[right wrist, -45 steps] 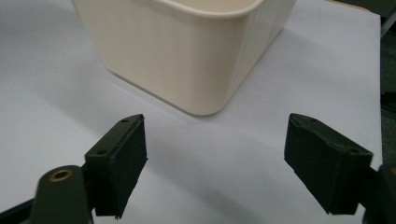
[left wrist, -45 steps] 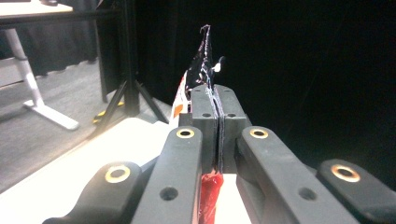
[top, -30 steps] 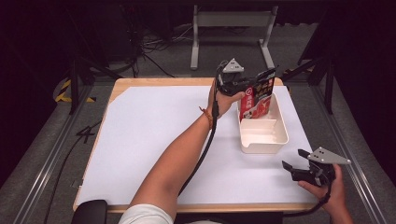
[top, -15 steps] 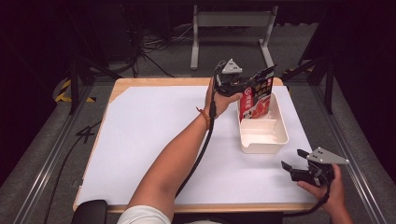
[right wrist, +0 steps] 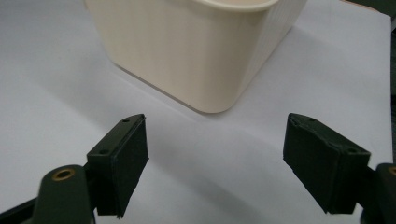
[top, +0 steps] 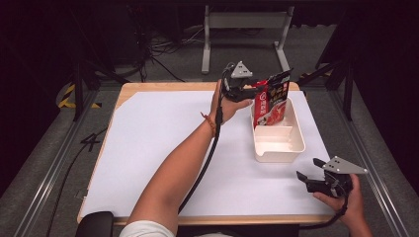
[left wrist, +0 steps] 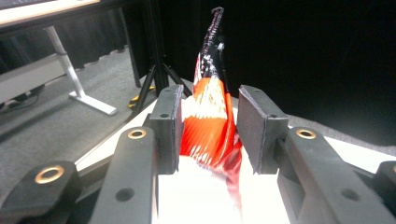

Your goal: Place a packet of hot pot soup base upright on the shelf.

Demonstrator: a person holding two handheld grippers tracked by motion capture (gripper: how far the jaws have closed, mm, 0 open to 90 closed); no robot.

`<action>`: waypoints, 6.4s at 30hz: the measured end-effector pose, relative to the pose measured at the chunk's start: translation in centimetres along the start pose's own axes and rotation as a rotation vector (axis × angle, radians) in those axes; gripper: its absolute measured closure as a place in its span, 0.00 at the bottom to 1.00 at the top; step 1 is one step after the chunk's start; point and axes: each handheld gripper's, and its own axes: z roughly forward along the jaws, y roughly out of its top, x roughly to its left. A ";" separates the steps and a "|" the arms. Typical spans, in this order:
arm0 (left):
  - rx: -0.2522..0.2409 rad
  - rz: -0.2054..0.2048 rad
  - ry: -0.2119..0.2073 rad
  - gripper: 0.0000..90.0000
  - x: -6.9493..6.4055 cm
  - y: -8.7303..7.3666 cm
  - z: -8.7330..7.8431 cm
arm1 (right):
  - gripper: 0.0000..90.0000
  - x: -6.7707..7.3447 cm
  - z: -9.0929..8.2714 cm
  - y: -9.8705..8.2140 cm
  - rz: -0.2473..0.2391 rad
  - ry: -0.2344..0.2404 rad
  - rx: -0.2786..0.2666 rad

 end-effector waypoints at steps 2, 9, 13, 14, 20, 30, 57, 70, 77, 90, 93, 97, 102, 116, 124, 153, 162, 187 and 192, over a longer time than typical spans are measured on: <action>0.014 0.009 0.017 0.65 0.1 0.0 -0.3 | 0.24 0.0 0.0 0.0 -0.002 -0.001 0.002; 0.063 0.065 0.047 0.53 0.1 -0.1 -1.4 | 0.24 0.2 0.1 0.1 -0.011 0.007 0.001; 0.082 0.092 0.063 0.48 0.0 -0.3 -1.8 | 0.24 0.3 0.1 0.1 -0.013 0.008 0.002; 0.090 0.096 0.055 0.45 0.0 -0.4 -2.1 | 0.24 0.3 0.1 0.1 -0.012 0.010 0.001; 0.132 0.125 0.071 0.36 -0.3 -0.7 -2.7 | 0.24 0.3 0.1 0.1 -0.015 0.012 0.001; 0.169 0.129 0.094 0.22 0.0 -1.6 -4.5 | 0.24 0.5 0.2 0.2 -0.026 0.019 0.002; 0.278 0.229 0.084 0.10 -0.6 -5.0 -10.5 | 0.22 1.0 0.3 0.4 -0.054 0.010 0.011; 0.299 0.266 0.110 0.09 -1.4 -6.5 -13.8 | 0.22 1.1 0.4 0.4 -0.056 0.007 0.016; 0.317 0.268 0.124 0.10 -1.6 -8.1 -15.5 | 0.22 1.2 0.4 0.4 -0.065 0.009 0.018; 0.336 0.248 0.163 0.10 -1.0 -11.1 -19.5 | 0.21 1.4 0.5 0.5 -0.077 0.011 0.024; 0.340 0.238 0.173 0.09 -1.0 -12.0 -20.2 | 0.21 1.4 0.5 0.5 -0.077 0.013 0.022; 0.359 0.242 0.191 0.09 -0.9 -13.0 -21.1 | 0.21 1.5 0.6 0.5 -0.081 0.012 0.022; 0.363 0.216 0.202 0.10 -0.7 -14.2 -22.5 | 0.20 1.5 0.6 0.5 -0.077 0.015 0.017; 0.421 0.171 0.228 0.10 -0.3 -18.2 -25.7 | 0.20 1.6 0.4 0.5 -0.083 0.012 0.014; 0.430 0.121 0.226 0.10 -0.1 -20.2 -27.2 | 0.19 1.6 0.5 0.5 -0.086 0.018 0.011; 0.304 -0.113 0.222 0.08 -2.2 -26.0 -32.5 | 0.17 1.4 0.4 0.5 -0.076 -0.003 -0.025; 0.266 -0.120 0.234 0.08 -2.1 -26.0 -32.7 | 0.16 1.4 0.6 0.4 -0.081 -0.003 -0.020; 0.270 -0.110 0.224 0.08 -1.9 -25.9 -32.3 | 0.17 1.4 0.5 0.5 -0.083 -0.007 -0.037; 0.272 -0.109 0.224 0.08 -1.9 -25.9 -32.3 | 0.17 1.4 0.4 0.4 -0.081 -0.011 -0.039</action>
